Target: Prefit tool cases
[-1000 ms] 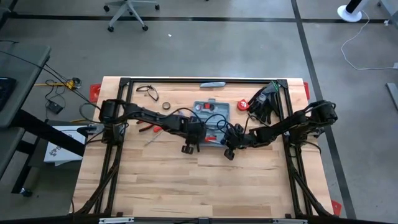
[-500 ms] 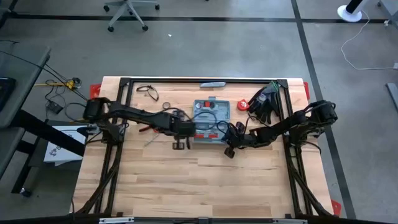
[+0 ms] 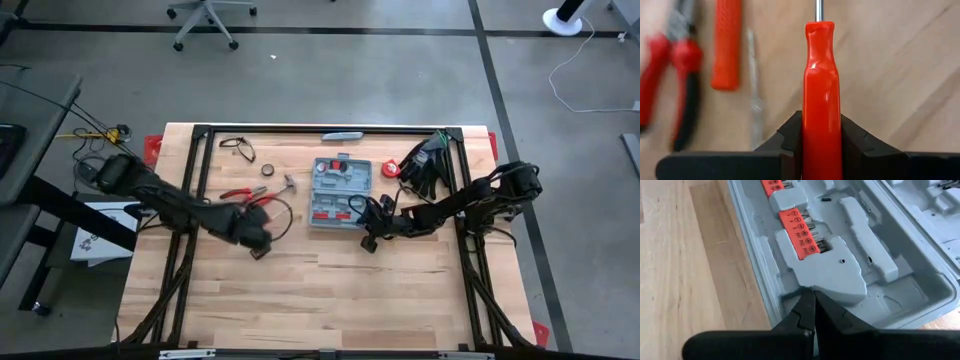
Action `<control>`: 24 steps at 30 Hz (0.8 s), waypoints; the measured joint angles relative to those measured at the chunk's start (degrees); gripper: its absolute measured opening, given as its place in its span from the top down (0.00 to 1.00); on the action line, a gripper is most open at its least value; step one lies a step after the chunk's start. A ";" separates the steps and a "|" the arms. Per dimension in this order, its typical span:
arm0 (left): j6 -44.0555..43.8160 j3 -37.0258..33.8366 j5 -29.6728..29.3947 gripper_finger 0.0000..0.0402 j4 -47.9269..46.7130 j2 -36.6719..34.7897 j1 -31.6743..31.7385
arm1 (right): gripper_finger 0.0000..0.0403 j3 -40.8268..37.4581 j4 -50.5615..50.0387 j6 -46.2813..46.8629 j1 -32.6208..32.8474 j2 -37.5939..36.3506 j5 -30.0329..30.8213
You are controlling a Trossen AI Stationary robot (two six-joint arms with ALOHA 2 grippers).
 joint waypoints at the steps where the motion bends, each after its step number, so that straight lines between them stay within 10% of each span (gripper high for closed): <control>1: -1.62 -0.36 0.31 0.84 -0.33 0.14 -0.71 | 1.00 0.00 -0.08 -0.41 0.00 -0.20 -0.02; 11: -4.08 -0.45 -2.48 0.49 -3.97 0.26 -1.74 | 1.00 -0.09 -0.50 -3.34 -0.20 -6.18 -0.05; 24: -1.02 1.24 -17.62 0.53 -3.74 -0.16 -0.19 | 1.00 0.04 -0.53 -3.84 -2.39 -8.49 0.39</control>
